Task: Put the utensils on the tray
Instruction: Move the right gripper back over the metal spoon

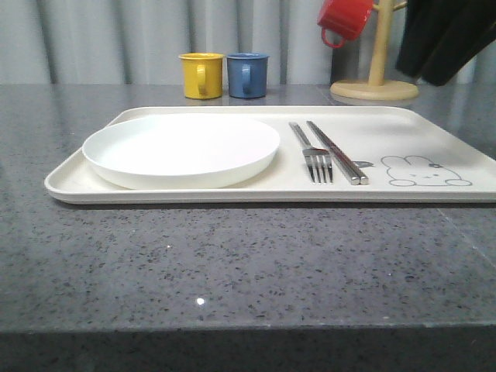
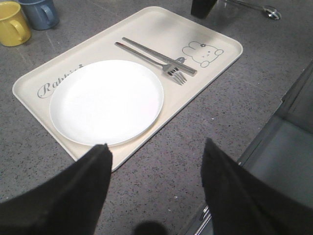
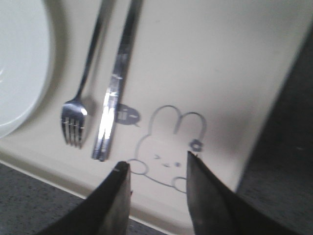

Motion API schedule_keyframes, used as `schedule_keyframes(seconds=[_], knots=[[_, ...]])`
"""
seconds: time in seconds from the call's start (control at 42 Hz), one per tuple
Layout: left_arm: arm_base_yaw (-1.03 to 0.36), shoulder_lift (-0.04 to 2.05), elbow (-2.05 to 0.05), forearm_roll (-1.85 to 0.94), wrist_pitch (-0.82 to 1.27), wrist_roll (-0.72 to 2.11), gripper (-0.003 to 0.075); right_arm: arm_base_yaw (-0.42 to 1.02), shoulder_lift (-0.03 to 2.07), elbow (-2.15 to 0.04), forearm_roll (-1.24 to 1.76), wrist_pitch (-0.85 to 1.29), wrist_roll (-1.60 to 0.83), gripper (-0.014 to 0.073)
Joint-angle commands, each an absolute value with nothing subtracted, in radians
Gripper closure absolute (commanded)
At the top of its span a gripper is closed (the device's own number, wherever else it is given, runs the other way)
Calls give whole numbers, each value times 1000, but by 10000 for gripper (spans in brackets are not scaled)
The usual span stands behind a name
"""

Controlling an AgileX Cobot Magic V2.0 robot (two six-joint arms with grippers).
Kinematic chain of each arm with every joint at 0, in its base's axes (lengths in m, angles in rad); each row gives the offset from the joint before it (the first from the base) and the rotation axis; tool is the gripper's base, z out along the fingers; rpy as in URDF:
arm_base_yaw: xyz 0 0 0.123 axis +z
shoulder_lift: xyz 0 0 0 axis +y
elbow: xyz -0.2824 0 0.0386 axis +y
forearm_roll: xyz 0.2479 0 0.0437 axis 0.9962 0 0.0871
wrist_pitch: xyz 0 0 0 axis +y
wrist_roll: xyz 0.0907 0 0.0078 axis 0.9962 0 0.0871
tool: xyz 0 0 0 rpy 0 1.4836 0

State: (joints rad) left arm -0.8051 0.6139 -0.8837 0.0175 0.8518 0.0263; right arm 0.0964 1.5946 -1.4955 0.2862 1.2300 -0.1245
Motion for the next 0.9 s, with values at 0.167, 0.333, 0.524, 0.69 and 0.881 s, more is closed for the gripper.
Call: schedule_keyframes(seconds=[0.167, 0.333, 0.524, 0.69, 0.881], knots=[[-813, 617, -910, 15, 779, 17, 311, -137, 1508, -1464, 179, 1333, -149, 282], [-813, 617, -910, 15, 779, 17, 311, -263, 1539, -1435, 144, 1310, -157, 273], [-813, 617, -910, 15, 779, 17, 311, -332, 1589, -1435, 111, 1265, -161, 153], [-813, 617, -910, 15, 779, 17, 311, -340, 1631, -1435, 57, 1224, -161, 188], [-813, 617, -910, 15, 779, 17, 311, -340, 1666, -1435, 37, 1205, -161, 267]])
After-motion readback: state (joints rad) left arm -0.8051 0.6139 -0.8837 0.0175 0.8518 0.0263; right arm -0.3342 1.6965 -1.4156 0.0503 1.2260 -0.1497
